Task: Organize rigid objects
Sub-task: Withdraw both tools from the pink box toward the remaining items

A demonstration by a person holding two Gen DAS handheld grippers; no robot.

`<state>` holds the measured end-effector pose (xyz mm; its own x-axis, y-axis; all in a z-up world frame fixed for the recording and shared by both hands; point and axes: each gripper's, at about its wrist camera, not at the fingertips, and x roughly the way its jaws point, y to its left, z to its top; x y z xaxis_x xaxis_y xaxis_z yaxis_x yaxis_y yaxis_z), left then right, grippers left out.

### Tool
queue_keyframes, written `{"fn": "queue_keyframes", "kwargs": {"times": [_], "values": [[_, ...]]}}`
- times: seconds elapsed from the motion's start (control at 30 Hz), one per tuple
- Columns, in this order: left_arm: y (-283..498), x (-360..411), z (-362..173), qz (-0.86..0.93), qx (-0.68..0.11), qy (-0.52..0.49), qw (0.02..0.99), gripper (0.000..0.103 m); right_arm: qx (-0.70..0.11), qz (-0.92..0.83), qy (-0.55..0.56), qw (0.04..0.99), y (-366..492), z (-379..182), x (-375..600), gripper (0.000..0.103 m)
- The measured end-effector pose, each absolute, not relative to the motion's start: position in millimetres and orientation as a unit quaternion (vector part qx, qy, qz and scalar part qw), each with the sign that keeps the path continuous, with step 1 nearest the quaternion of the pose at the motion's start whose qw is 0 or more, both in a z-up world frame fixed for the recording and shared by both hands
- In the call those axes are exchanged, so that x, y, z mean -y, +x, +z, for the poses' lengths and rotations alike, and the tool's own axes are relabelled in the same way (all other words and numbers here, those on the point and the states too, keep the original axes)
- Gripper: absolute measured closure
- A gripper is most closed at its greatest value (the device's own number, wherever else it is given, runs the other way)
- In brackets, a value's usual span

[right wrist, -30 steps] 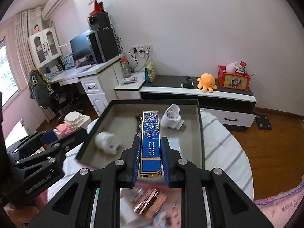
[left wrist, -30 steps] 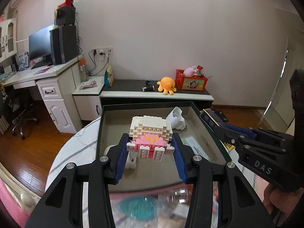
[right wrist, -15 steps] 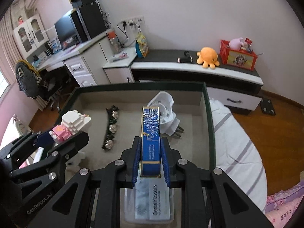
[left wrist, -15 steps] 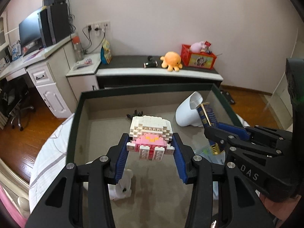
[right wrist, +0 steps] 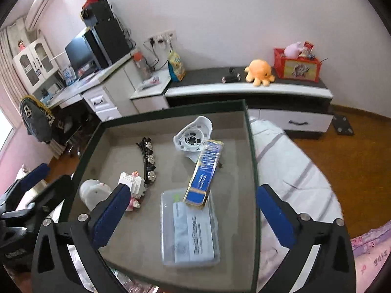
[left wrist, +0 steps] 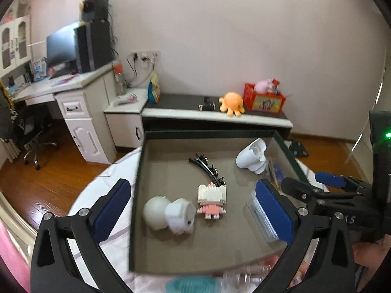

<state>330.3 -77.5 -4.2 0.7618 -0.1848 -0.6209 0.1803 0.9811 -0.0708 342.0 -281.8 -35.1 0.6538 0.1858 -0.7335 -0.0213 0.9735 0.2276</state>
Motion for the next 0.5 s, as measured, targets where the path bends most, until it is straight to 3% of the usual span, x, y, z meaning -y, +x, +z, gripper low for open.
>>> {"fn": "queue_keyframes", "kwargs": {"times": [0.23,0.5], "values": [[259,47,20,-0.078,-0.293,-0.016,0.953,0.0,-0.374,0.042,0.104,0.921,285,-2,271,0.0],[200,35,14,-0.061,-0.303,-0.009,0.951,0.0,-0.339,0.037,0.109,0.934,192,14,263,0.0]]}}
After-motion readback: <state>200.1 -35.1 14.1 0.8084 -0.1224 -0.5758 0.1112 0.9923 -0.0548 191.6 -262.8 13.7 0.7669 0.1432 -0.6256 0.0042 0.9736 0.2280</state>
